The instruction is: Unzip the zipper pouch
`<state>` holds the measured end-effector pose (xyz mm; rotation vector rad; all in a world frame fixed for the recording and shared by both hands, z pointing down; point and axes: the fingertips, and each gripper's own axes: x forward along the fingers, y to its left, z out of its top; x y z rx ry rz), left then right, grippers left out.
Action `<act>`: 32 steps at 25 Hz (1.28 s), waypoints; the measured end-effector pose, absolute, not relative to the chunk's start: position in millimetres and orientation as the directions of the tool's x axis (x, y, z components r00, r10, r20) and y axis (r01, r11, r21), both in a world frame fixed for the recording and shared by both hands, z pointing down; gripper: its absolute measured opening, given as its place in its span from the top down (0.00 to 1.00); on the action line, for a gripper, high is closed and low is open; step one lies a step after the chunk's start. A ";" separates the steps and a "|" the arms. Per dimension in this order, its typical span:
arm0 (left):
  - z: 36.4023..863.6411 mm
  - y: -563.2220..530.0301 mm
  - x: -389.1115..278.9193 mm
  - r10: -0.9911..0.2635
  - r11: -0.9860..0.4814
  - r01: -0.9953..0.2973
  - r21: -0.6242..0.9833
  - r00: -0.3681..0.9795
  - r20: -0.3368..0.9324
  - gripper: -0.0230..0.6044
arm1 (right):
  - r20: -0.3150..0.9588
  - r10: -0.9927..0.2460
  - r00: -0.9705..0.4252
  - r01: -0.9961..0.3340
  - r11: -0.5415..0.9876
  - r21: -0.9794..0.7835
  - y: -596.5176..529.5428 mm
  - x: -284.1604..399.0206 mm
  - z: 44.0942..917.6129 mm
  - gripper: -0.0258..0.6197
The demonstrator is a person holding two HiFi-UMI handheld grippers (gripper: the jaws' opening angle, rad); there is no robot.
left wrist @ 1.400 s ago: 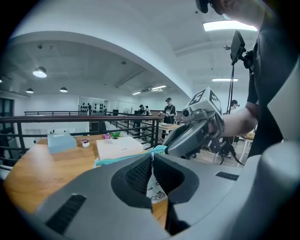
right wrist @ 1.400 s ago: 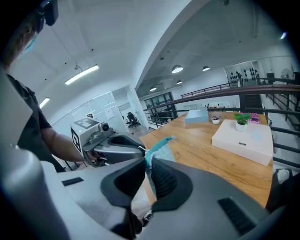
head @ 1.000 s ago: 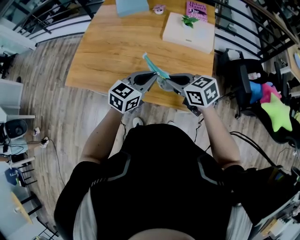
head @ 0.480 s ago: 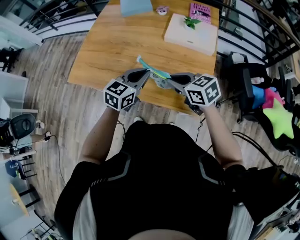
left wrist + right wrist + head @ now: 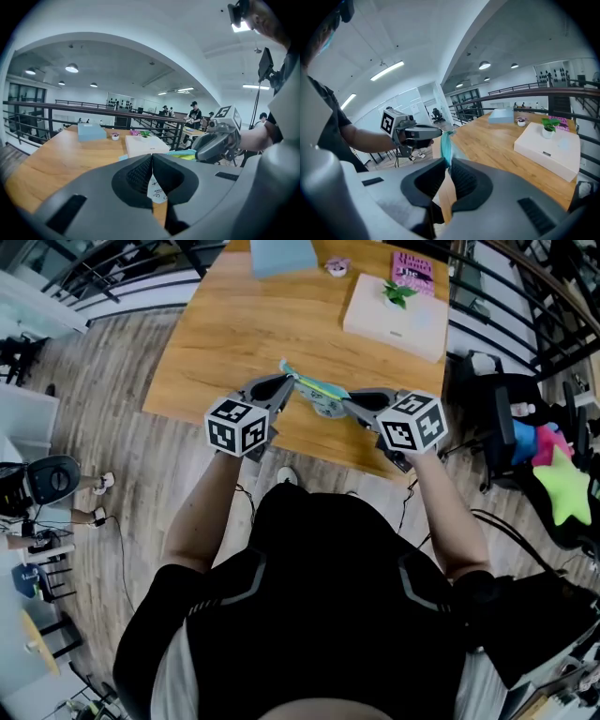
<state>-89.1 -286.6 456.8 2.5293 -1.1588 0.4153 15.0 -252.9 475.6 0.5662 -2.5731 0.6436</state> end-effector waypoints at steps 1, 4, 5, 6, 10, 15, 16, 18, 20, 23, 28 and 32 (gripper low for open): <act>456.4 -293.0 -96.6 -0.676 -0.613 -0.772 0.170 0.624 0.393 0.91 | 0.495 -0.284 -0.821 -0.483 0.808 -0.337 -257.7 11.8 475.7 0.88; 455.9 -306.3 -117.7 -0.678 -0.611 -0.774 0.164 0.619 0.396 0.91 | 0.503 -0.301 -0.810 -0.502 0.800 -0.329 -271.6 0.3 474.7 0.88; 456.6 -309.3 -124.4 -0.679 -0.611 -0.775 0.163 0.618 0.397 0.91 | 0.506 -0.304 -0.807 -0.506 0.797 -0.328 -275.0 -3.9 474.8 0.88; 457.9 -312.7 -131.6 -0.679 -0.609 -0.776 0.163 0.616 0.398 0.91 | 0.510 -0.306 -0.804 -0.510 0.796 -0.326 -278.4 -8.2 475.3 0.88; 464.6 -329.4 -163.2 -0.689 -0.591 -0.789 0.166 0.602 0.404 0.91 | 0.527 -0.308 -0.792 -0.521 0.790 -0.322 -293.9 -26.9 480.2 0.88; 474.1 -348.6 -199.0 -0.702 -0.564 -0.807 0.172 0.579 0.414 0.91 | 0.545 -0.303 -0.782 -0.531 0.782 -0.327 -315.8 -51.6 489.8 0.88; 476.5 -351.8 -205.9 -0.704 -0.559 -0.811 0.173 0.574 0.417 0.91 | 0.549 -0.301 -0.780 -0.532 0.781 -0.327 -320.5 -56.9 491.9 0.88; 482.5 -356.6 -219.9 -0.706 -0.549 -0.817 0.178 0.566 0.426 0.91 | 0.554 -0.296 -0.778 -0.532 0.780 -0.330 -329.1 -68.6 495.6 0.88; 489.1 -360.9 -232.3 -0.707 -0.542 -0.822 0.174 0.557 0.436 0.91 | 0.564 -0.293 -0.772 -0.533 0.781 -0.325 -338.0 -80.5 500.5 0.88; 501.1 -369.9 -246.3 -0.708 -0.537 -0.829 0.155 0.542 0.453 0.91 | 0.593 -0.294 -0.749 -0.549 0.777 -0.308 -356.7 -94.7 515.6 0.88; 516.6 -391.2 -264.1 -0.718 -0.530 -0.842 0.097 0.507 0.478 0.91 | 0.631 -0.315 -0.709 -0.581 0.769 -0.269 -393.1 -115.4 545.1 0.88; 509.8 -411.2 -279.4 -0.747 -0.516 -0.855 0.057 0.482 0.457 0.91 | 0.619 -0.343 -0.706 -0.588 0.771 -0.243 -423.3 -133.9 552.5 0.88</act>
